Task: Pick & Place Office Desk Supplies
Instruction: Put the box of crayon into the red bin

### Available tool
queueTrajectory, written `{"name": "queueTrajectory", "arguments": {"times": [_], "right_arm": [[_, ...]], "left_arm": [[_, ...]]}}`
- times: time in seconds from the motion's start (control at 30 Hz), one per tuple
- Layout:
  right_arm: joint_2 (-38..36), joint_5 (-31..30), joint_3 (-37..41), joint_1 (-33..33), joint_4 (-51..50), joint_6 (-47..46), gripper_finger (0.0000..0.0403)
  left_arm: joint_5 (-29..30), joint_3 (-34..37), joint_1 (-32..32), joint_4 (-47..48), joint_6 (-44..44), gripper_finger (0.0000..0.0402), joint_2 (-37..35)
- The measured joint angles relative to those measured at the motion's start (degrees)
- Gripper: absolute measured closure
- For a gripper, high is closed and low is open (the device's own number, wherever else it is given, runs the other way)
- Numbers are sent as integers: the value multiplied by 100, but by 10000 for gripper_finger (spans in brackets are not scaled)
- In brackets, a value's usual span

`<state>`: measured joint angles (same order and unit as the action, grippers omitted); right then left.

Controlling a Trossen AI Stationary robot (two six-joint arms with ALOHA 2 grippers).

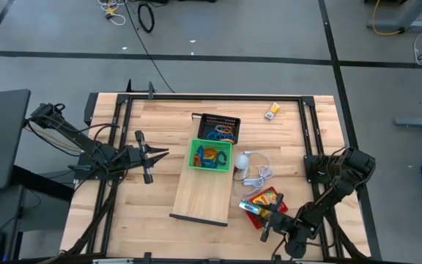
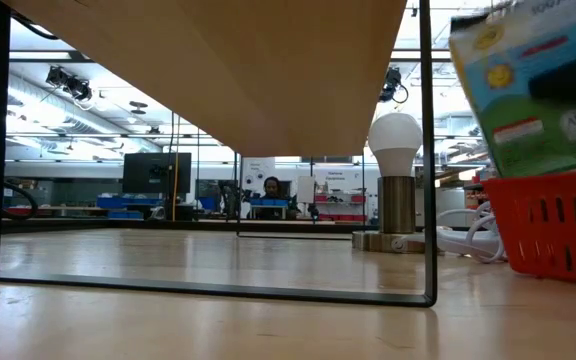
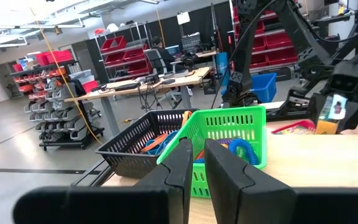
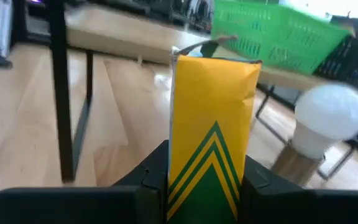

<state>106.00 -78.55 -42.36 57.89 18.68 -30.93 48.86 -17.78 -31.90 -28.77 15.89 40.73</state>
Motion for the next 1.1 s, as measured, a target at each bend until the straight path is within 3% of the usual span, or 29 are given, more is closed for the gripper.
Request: {"name": "queueTrajectory", "arguments": {"times": [0.23, 0.63, 0.7, 0.9, 1.1], "right_arm": [[-2, 515, -2, -63, -583, -557, 306], [-9, 680, -3, -114, -667, -945, 306], [-8, 724, 1, -114, -643, -1073, 288], [20, 1464, 18, -157, -628, -1590, 174], [-45, 1687, 18, -254, -596, -1971, 157]], "left_arm": [[-2, 0, 0, 0, -3, 351, 0], [0, 0, 0, 7, 2, 351, 0], [0, 0, 0, 7, 4, 351, 0], [0, 0, 0, 7, 19, 351, 0], [0, 0, 0, 7, 21, 351, 0]]}}
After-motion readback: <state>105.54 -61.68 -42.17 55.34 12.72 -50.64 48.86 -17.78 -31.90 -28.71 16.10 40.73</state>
